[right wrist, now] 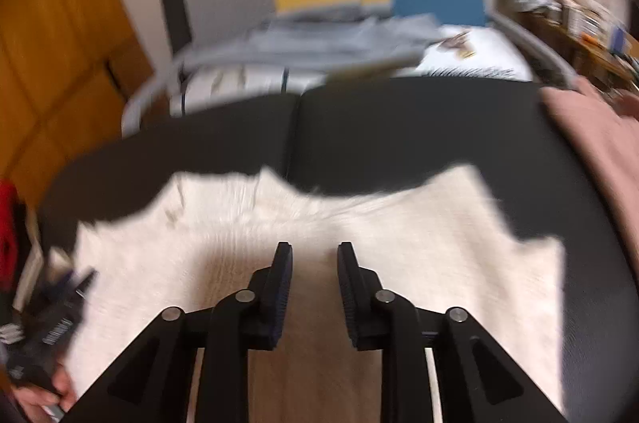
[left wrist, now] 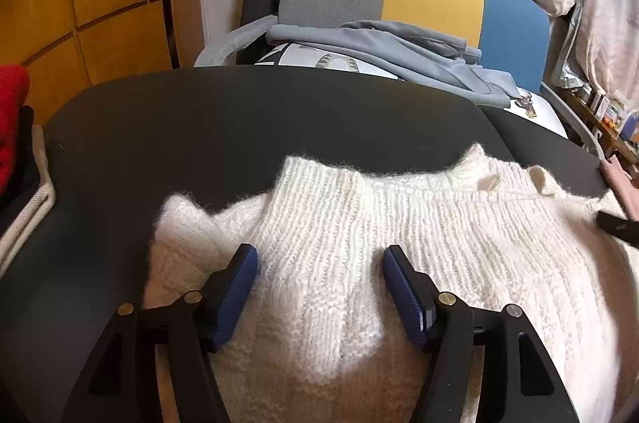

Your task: Fold clothes

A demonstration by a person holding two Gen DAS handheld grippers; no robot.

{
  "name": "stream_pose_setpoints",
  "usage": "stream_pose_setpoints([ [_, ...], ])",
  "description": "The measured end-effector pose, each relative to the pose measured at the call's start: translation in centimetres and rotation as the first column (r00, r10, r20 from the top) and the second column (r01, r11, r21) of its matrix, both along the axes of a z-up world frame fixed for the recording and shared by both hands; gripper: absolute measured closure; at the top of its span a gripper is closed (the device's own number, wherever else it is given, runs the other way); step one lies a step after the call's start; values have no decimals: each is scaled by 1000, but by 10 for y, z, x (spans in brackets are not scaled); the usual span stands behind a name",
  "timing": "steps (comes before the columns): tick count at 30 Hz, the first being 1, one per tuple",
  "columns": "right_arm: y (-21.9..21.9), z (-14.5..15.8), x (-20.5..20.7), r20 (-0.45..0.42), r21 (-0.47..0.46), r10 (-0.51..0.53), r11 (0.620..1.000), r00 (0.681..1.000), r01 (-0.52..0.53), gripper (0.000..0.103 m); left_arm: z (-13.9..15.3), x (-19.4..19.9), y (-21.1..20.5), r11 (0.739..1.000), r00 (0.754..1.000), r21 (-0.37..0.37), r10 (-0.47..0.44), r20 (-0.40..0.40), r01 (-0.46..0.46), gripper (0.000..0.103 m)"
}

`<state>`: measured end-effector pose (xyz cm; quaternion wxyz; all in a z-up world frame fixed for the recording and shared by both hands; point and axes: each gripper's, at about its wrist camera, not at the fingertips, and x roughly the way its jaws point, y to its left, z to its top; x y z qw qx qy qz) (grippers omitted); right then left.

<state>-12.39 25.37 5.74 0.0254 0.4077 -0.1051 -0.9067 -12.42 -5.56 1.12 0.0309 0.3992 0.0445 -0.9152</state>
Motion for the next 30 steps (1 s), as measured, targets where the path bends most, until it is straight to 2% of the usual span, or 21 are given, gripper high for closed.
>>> stream_pose_setpoints([
  [3, 12, 10, 20, -31, 4, 10, 1000, 999, -10, 78, 10, 3, 5, 1000, 1000, -10, -7, 22, 7, 35],
  [5, 13, 5, 17, 1, 76, 60, 995, 998, -60, 78, 16, 7, 10, 1000, 1000, -4, -18, 14, 18, 30],
  [7, 15, -5, 8, 51, 161, 94, 982, 994, -101, 78, 17, 10, 18, 999, 999, -40, -36, 4, 36, 23],
  [9, 30, -16, -2, 96, 184, 49, 981, 994, -66, 82, 9, 8, 26, 993, 999, -111, -51, 7, 51, 19],
  [10, 42, -19, -2, 84, 143, 11, 989, 996, -23, 82, 4, 7, 29, 989, 998, -138, -57, 7, 57, 15],
  [12, 67, -25, -2, 65, 60, -66, 996, 996, 63, 92, 1, 5, 26, 991, 998, -117, -62, 9, 63, 13],
  [14, 83, -26, 2, 56, -7, -106, 994, 993, 107, 93, 2, 4, 24, 993, 998, -95, -64, 15, 65, 13],
  [16, 94, -18, 13, 46, -86, -108, 990, 993, 111, 89, 8, 7, 23, 993, 998, -96, -63, 26, 65, 14],
  [18, 104, -7, 33, 29, -132, -136, 981, 990, 138, 78, 19, 21, 17, 995, 998, -74, -62, -3, 62, 14],
  [19, 108, 1, 48, 15, -152, -152, 976, 988, 153, 77, 24, 32, 12, 996, 998, -57, -63, -25, 62, 14],
  [22, 114, 17, 87, 8, -168, -162, 972, 987, 161, 75, 28, 65, 7, 996, 994, -31, -91, -52, 89, 14],
  [25, 100, 24, 120, 13, -90, -115, 989, 993, 115, 75, 25, 96, 6, 991, 991, -65, -119, -63, 115, 14],
  [28, 96, 16, 148, 50, -28, -151, 988, 987, 153, 75, 21, 122, -11, 992, 996, -112, -60, -67, 52, 14],
  [30, 105, 2, 162, 71, -113, -179, 976, 981, 186, 73, 20, 135, -36, 998, 998, -58, -2, -62, -2, 14],
])
